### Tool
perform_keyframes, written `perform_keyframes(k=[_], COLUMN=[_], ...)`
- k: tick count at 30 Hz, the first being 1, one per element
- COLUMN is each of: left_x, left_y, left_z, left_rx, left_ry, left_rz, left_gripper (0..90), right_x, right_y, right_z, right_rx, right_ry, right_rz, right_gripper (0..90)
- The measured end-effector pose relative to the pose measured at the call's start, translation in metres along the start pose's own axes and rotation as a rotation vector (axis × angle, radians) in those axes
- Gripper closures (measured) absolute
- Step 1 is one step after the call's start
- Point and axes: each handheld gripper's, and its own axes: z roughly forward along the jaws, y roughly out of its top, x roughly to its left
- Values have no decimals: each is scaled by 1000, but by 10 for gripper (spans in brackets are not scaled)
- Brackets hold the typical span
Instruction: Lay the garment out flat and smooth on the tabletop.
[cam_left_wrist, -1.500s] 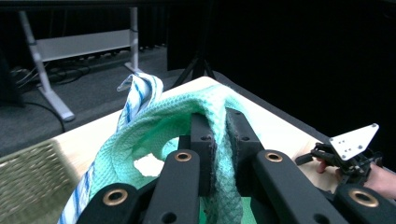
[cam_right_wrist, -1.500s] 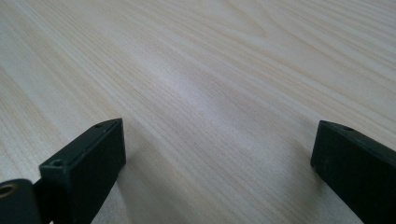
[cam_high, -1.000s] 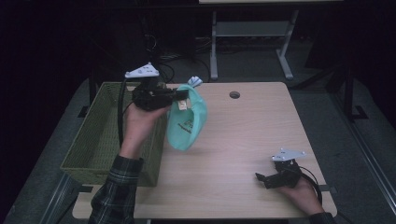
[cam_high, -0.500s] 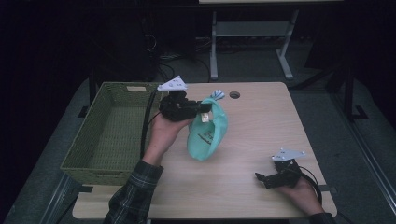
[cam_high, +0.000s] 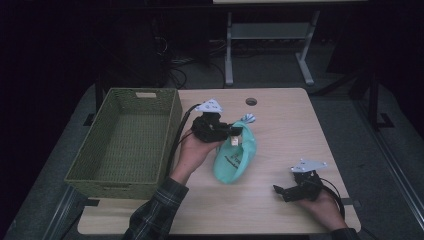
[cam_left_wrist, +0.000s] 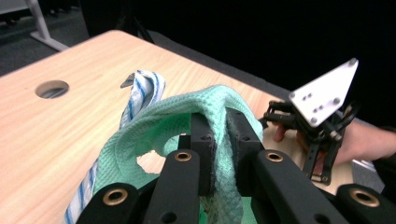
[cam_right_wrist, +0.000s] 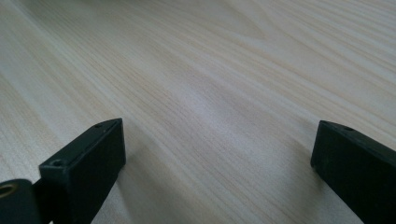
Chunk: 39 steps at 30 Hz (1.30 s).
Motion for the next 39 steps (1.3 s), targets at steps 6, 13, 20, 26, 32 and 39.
perform_keyframes(k=[6, 13, 20, 26, 32, 39], left_x=[1, 6, 10, 13, 11, 7], left_y=[-16, -34, -48, -58, -69, -83], left_z=[20, 32, 34, 36, 45, 60], left_rx=[45, 99, 128, 165, 213, 283], left_ry=[-20, -32, -19, 4, 17, 24], left_rz=[3, -17, -41, -45, -39, -18], left_gripper=[823, 819, 815, 804, 798, 783], right_x=[0, 0, 0, 0, 0, -1], right_y=[0, 0, 0, 0, 0, 0], right_z=[0, 0, 0, 0, 0, 0], right_rx=[0, 2, 1, 1, 1, -1], right_ry=[0, -1, -1, -1, -1, -3], right_rz=[-2, -4, -6, -6, -5, -10], right_gripper=[27, 27, 27, 27, 27, 27])
